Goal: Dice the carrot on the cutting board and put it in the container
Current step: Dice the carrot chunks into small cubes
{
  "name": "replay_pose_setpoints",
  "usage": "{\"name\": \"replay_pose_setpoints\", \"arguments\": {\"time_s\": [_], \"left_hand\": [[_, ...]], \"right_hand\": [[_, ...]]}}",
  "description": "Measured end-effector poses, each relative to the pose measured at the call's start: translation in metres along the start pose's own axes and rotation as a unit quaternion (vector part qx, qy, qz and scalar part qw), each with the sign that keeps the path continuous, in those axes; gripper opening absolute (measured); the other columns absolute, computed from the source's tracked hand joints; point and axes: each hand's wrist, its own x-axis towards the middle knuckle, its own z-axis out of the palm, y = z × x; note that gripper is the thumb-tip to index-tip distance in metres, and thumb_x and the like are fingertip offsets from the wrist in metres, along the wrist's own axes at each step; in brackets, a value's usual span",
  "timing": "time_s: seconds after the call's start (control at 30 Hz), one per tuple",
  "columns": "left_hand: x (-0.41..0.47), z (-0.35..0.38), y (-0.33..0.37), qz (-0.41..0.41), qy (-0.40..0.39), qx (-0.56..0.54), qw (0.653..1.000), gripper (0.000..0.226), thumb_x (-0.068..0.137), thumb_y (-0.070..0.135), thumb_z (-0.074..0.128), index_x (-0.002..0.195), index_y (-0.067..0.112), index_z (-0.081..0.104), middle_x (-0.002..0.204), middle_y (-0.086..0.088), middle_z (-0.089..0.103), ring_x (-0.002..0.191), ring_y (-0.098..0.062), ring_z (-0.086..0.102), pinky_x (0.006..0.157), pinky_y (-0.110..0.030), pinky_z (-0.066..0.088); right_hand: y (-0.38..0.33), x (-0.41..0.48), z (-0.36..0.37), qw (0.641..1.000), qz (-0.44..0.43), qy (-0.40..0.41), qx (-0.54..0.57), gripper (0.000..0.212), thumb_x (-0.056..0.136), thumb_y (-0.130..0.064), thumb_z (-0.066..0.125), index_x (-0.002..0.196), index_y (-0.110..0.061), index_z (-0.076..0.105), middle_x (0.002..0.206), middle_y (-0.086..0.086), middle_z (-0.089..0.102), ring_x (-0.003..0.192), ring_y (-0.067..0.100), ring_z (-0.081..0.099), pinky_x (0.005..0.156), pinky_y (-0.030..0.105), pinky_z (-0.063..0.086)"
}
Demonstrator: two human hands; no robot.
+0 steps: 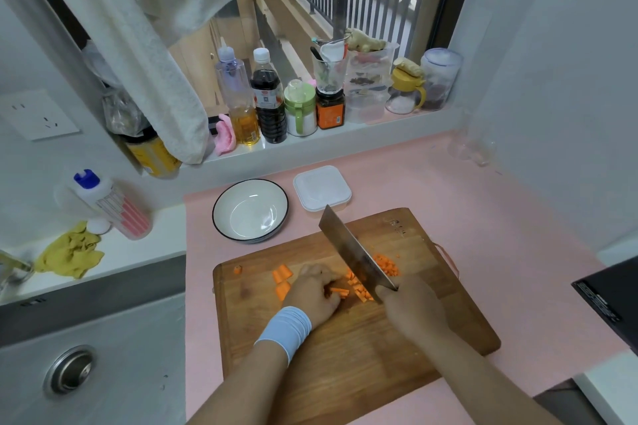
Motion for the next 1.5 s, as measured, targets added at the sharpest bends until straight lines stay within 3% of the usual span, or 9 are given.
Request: {"name": "replay_pose_setpoints", "arguments": {"time_s": [0.1,0.33,0.47,0.57,0.7,0.9,1.07,1.4,1.5], "left_hand": [[-0.001,0.006,0.005,0.031,0.004,0.038,0.999,0.036,0.085,0.041,0.066,0.12,0.03,0.067,0.11,0.014,0.052,0.112,-0.007,0.038,0.1,-0.018,0.033],[-0.012,0.013,-0.003,0.004,0.025,0.066,0.998,0.026,0.092,0.034,0.058,0.115,0.027,0.07,0.106,0.002,0.055,0.111,-0.015,0.047,0.095,-0.021,0.038],[-0.026,0.007,-0.015,0.004,0.008,0.022,1.0,0.044,0.085,0.042,0.066,0.126,0.027,0.063,0.112,0.007,0.052,0.111,-0.01,0.045,0.098,-0.016,0.033],[-0.029,-0.001,-0.019,0.032,-0.026,0.025,0.999,0.061,0.081,0.03,0.066,0.14,0.023,0.05,0.12,0.006,0.049,0.119,-0.011,0.04,0.102,-0.014,0.03],[-0.028,0.0,-0.023,0.029,-0.024,0.033,0.999,0.055,0.086,0.02,0.066,0.139,0.024,0.052,0.121,0.005,0.049,0.119,-0.012,0.042,0.102,-0.014,0.029],[-0.034,0.004,-0.016,0.0,0.016,-0.03,0.999,0.059,0.083,0.022,0.071,0.138,0.021,0.05,0.121,0.007,0.048,0.112,-0.007,0.048,0.096,-0.009,0.03],[-0.046,-0.002,-0.024,0.041,0.015,-0.016,0.999,0.051,0.075,0.002,0.058,0.12,0.026,0.054,0.115,0.016,0.042,0.097,-0.001,0.048,0.085,-0.005,0.036],[-0.043,0.0,-0.027,0.053,0.05,0.014,0.997,0.015,0.083,0.024,0.074,0.096,0.019,0.073,0.102,0.012,0.047,0.089,-0.005,0.052,0.08,-0.023,0.049],[-0.045,0.001,-0.029,0.037,0.062,-0.008,0.997,0.009,0.08,0.022,0.078,0.083,0.017,0.071,0.096,0.013,0.048,0.085,-0.005,0.054,0.079,-0.015,0.045]], "right_hand": [[0.002,0.0,0.002,1.0,0.005,0.003,0.007,0.022,0.099,-0.037,0.055,0.087,-0.026,0.069,0.075,-0.006,0.067,0.069,0.013,0.064,0.055,0.026,0.041],[0.005,-0.004,0.016,1.0,-0.007,-0.001,-0.019,0.028,0.101,-0.038,0.05,0.079,-0.027,0.064,0.076,-0.009,0.066,0.073,0.013,0.061,0.059,0.028,0.043],[0.003,-0.009,0.029,0.998,-0.01,-0.018,-0.062,0.032,0.103,-0.042,0.041,0.089,-0.029,0.066,0.079,-0.01,0.065,0.074,0.013,0.061,0.063,0.029,0.049],[0.005,-0.011,0.036,0.996,-0.014,-0.01,-0.087,0.033,0.104,-0.041,0.038,0.094,-0.03,0.068,0.079,-0.011,0.065,0.074,0.014,0.061,0.062,0.029,0.049],[0.006,-0.016,0.041,0.996,-0.014,-0.009,-0.09,0.033,0.105,-0.039,0.036,0.097,-0.032,0.068,0.079,-0.01,0.065,0.073,0.012,0.061,0.055,0.027,0.04],[0.01,-0.017,0.05,0.997,-0.013,-0.012,-0.07,0.032,0.103,-0.041,0.036,0.1,-0.034,0.067,0.079,-0.012,0.066,0.075,0.012,0.063,0.057,0.027,0.043],[0.012,-0.016,0.05,0.998,-0.011,-0.01,-0.055,0.031,0.103,-0.041,0.037,0.097,-0.033,0.067,0.081,-0.011,0.067,0.077,0.014,0.064,0.068,0.031,0.053],[0.011,-0.016,0.05,0.998,-0.017,-0.007,-0.053,0.032,0.104,-0.041,0.038,0.092,-0.031,0.067,0.08,-0.009,0.068,0.079,0.016,0.065,0.072,0.034,0.055],[0.012,-0.017,0.05,0.998,-0.022,-0.005,-0.062,0.033,0.104,-0.04,0.037,0.097,-0.031,0.068,0.083,-0.011,0.067,0.08,0.015,0.064,0.07,0.032,0.054]]}}
